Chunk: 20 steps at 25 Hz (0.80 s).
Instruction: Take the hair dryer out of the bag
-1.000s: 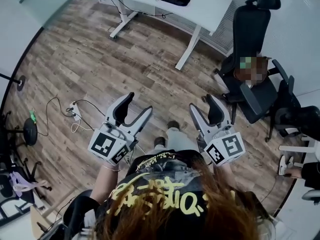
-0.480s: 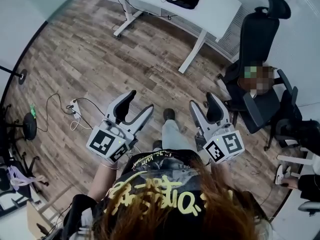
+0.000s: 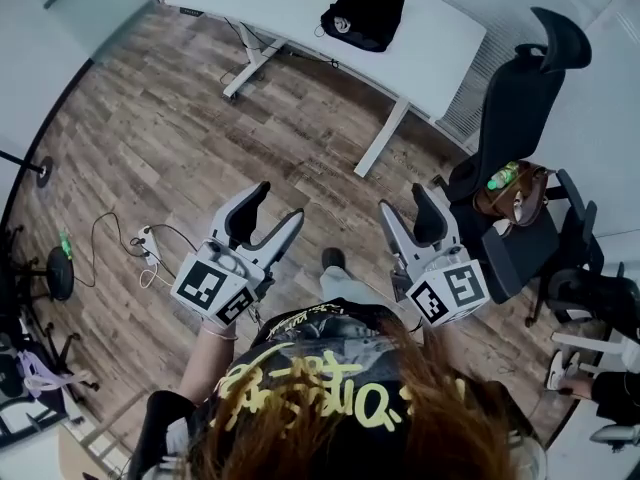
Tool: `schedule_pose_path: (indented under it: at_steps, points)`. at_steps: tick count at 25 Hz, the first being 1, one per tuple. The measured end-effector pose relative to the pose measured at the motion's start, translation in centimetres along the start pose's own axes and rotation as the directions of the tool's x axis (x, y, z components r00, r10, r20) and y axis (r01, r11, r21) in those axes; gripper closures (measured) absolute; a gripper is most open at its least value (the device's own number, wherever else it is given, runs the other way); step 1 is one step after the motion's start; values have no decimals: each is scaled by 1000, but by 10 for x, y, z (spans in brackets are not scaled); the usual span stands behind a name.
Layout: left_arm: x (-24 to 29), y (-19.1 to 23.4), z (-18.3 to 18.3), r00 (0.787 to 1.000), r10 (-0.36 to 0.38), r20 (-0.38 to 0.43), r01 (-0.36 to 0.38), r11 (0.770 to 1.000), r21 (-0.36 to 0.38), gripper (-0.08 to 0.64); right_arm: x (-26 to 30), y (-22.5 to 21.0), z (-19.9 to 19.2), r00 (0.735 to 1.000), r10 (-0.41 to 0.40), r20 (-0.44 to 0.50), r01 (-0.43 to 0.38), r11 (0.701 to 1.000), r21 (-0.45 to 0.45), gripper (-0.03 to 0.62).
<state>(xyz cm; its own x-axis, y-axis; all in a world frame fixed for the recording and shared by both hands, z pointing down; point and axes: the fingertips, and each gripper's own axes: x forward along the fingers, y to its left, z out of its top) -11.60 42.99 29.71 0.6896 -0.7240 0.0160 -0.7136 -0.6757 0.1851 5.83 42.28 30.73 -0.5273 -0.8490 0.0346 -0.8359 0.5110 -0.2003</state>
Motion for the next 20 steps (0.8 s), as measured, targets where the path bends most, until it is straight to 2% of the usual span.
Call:
schedule_pose_path:
  at_steps: [10, 20]
  points:
    - [72, 40, 13, 999, 32, 6, -32, 999, 10, 305, 63, -57, 19, 999, 36, 0, -36, 999, -2, 337]
    - [121, 56, 16, 998, 62, 12, -62, 998, 19, 322, 104, -102, 16, 996, 92, -19, -92, 996, 18, 339]
